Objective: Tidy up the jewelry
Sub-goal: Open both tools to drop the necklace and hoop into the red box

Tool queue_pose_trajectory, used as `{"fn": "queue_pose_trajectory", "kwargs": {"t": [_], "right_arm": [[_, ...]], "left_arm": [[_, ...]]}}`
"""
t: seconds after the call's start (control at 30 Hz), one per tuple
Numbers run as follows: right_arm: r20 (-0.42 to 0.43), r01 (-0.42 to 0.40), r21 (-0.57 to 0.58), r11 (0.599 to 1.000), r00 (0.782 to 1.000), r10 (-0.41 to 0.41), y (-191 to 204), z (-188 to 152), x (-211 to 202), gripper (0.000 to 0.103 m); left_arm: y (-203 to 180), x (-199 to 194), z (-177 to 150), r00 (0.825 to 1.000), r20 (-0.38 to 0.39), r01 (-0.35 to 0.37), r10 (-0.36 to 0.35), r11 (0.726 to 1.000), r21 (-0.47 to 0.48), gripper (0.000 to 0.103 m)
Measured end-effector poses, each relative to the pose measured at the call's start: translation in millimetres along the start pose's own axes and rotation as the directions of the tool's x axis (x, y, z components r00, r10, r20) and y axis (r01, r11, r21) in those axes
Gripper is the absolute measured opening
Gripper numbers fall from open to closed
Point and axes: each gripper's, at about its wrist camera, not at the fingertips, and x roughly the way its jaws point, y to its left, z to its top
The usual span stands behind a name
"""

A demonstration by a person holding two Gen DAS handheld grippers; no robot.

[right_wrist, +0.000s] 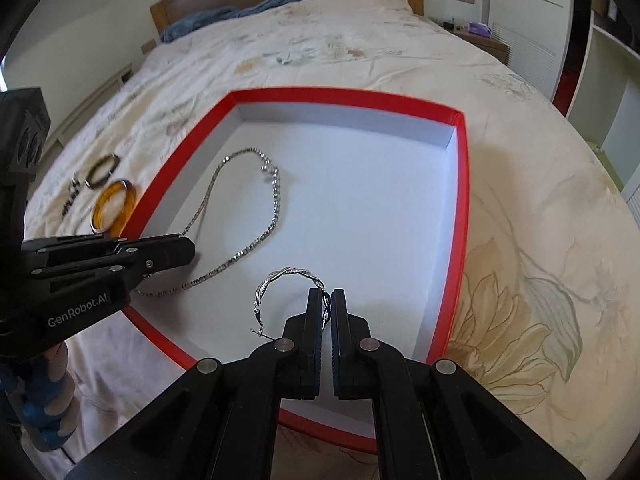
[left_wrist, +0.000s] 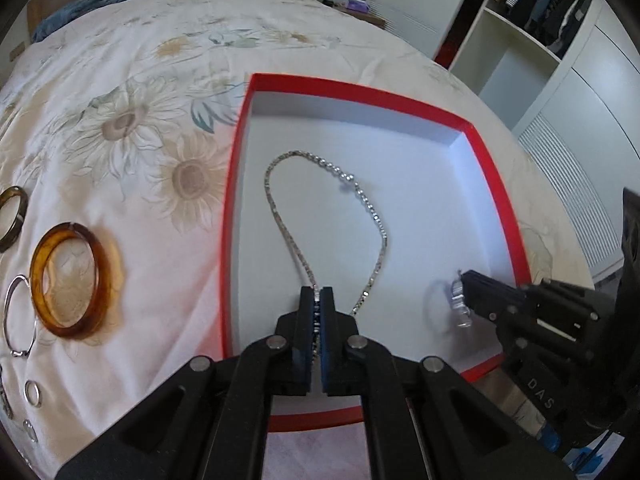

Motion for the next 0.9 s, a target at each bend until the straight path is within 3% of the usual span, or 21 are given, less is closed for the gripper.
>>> {"fn": "queue_pose_trajectory", "kwargs": {"t": [0.13, 0.2, 0.33, 0.53, 0.73, 0.83, 0.9], "right_arm": [[-0.01, 0.02, -0.032, 0.999, 1.0, -0.021, 3.7, -0.6, 4.8, 0.006], [-0.014, 0.043, -0.055, 0.998, 0.999, -0.044, 4.6, -1.5, 7.0, 0.012], [-0.006, 0.03, -0.085, 0.996, 1.0, -0.031, 4.2, -0.3, 8.4, 0.014], [0.011, -0.004, -0.138, 0.99, 1.0, 0.005, 2.5, 8.3, 13.7, 0.015], [0.019, -0.04, -0.207, 0.978, 0.999, 0.044, 10.1, 22.7, 20.1, 0.015], [0.011, -0.05, -0.215, 0.975, 0.998, 0.054, 12.2, 28.5, 21.9, 0.019], [0.003, -0.054, -0.213, 0.975, 0.998, 0.056, 12.9, 30.0, 20.7, 0.026]], "left_arm": [[5.2, 5.6, -2.0, 0.999, -0.031, 0.013, -0.014, 0.999, -0.029, 0.004], [9.0, 5.7, -2.8, 0.998, -0.05, 0.033, -0.036, 0.997, -0.064, 0.003], [12.8, 2.2, -9.8, 0.998, -0.058, 0.014, -0.021, 0.993, -0.12, 0.003], [22.6, -6.5, -33.9, 0.997, -0.055, -0.063, 0.05, 0.962, -0.265, 0.004], [19.4, -15.3, -53.3, 0.987, -0.083, -0.161, 0.141, 0.933, -0.322, 0.004], [18.7, -18.3, -52.8, 0.99, -0.068, -0.142, 0.127, 0.938, -0.315, 0.004], [20.8, -18.0, -48.1, 0.997, -0.055, -0.068, 0.053, 0.943, -0.327, 0.004]]}}
